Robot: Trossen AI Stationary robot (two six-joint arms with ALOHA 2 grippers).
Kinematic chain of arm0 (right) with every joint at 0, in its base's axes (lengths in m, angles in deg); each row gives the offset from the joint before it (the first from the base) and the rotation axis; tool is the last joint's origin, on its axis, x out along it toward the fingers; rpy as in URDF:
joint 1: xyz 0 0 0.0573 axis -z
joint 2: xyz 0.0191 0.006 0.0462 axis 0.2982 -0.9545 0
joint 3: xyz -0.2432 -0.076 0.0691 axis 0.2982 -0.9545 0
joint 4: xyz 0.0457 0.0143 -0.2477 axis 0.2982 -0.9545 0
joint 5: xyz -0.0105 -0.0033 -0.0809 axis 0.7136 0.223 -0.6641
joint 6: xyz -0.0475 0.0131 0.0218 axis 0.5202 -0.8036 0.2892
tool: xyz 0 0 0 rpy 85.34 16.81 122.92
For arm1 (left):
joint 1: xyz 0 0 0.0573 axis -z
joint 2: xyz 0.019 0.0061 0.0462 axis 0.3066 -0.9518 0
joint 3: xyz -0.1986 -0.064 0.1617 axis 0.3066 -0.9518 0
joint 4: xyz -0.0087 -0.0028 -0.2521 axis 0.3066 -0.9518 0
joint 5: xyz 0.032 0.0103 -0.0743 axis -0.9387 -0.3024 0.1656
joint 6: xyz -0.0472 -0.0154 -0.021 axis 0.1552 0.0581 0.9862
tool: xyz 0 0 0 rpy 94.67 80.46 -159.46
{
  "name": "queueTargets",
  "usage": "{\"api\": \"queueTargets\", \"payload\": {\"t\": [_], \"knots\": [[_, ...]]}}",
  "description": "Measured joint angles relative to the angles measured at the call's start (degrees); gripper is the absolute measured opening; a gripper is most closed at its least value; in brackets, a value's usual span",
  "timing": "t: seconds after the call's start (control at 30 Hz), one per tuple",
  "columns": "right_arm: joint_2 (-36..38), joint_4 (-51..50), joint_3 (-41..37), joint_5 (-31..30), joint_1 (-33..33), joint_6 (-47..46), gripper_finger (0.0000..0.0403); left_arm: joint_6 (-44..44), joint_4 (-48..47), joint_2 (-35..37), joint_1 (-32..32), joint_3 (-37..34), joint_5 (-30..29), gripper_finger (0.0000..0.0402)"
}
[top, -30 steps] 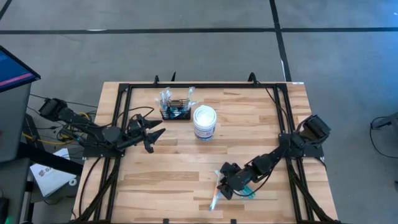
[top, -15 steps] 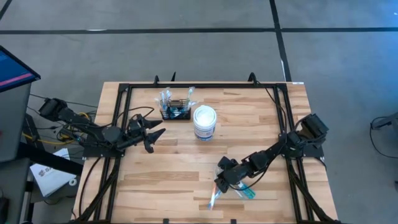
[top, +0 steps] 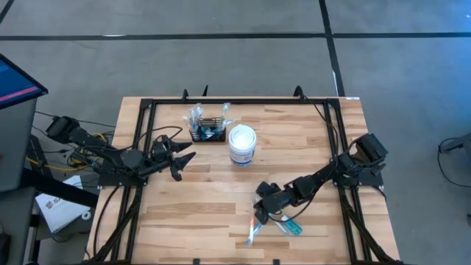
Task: Pick & Place toothbrushing station
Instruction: Put the orange toothbrush into the mesh organizer
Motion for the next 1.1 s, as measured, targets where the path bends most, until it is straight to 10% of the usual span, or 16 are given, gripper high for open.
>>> {"api": "queueTargets", "payload": {"t": [0.57,1.1], "knots": [[0.76,1.03,4.51,-0.31,0.42,11.81,0.0,0.46,-0.09,-0.49,-0.02,-0.03,0.55,0.0208],[1.18,0.18,9.95,-0.46,1.84,21.53,0.0,17.88,4.97,-18.61,-0.02,-0.04,21.94,0.0174]]}}
